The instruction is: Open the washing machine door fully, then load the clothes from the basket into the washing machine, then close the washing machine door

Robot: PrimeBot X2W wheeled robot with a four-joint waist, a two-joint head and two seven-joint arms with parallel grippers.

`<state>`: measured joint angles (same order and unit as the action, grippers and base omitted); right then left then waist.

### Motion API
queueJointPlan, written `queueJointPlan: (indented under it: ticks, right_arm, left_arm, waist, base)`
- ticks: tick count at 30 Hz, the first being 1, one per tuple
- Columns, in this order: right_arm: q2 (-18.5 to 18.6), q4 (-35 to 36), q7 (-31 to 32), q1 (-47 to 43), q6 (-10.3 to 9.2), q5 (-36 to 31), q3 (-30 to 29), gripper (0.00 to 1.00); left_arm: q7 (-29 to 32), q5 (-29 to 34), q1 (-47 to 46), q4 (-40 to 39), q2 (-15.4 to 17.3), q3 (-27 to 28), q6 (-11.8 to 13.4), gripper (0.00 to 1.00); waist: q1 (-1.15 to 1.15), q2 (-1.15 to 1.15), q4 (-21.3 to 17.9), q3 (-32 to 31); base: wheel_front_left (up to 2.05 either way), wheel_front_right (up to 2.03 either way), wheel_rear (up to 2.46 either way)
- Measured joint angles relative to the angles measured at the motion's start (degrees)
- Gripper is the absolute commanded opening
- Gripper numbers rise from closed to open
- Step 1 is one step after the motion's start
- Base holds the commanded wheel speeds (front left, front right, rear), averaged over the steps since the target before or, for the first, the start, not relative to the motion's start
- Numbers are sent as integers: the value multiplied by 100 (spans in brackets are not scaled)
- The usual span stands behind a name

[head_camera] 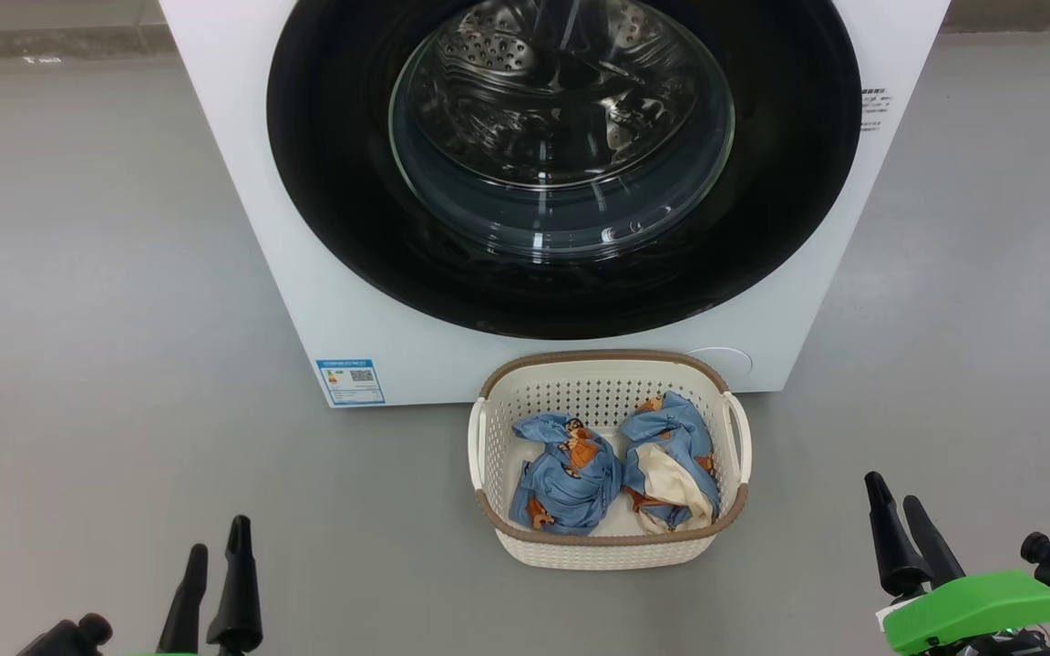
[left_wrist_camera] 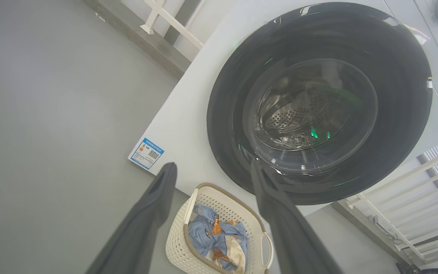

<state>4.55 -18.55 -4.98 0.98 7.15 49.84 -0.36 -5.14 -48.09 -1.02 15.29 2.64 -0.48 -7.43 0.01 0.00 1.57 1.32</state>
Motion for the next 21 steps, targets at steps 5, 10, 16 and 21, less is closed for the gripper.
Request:
queueJointPlan:
  ticks: [5,10,16,21]
  right_arm:
    - [36,-3,-74,2,0,-289,30,100]
    - [92,-7,-171,16,0,-571,66,100]
    - [108,-13,-264,93,1,-938,185,100]
    - [142,-13,-353,93,1,-1227,211,100]
  left_arm:
    - [-66,356,-1,-3,14,-37,-1,100]
    - [-153,734,-16,-4,19,-51,-1,100]
    - [-252,1171,-18,-13,21,-55,-1,100]
    - [-334,1524,-18,-18,21,-78,-1,100]
  waist:
    - [0,0,6,-6]
    - [0,0,22,-13]
    - [0,0,36,-20]
    - [0,0,49,-26]
  base:
    - [0,0,0]
    - [0,0,0]
    - [0,0,0]
    - [0,0,0]
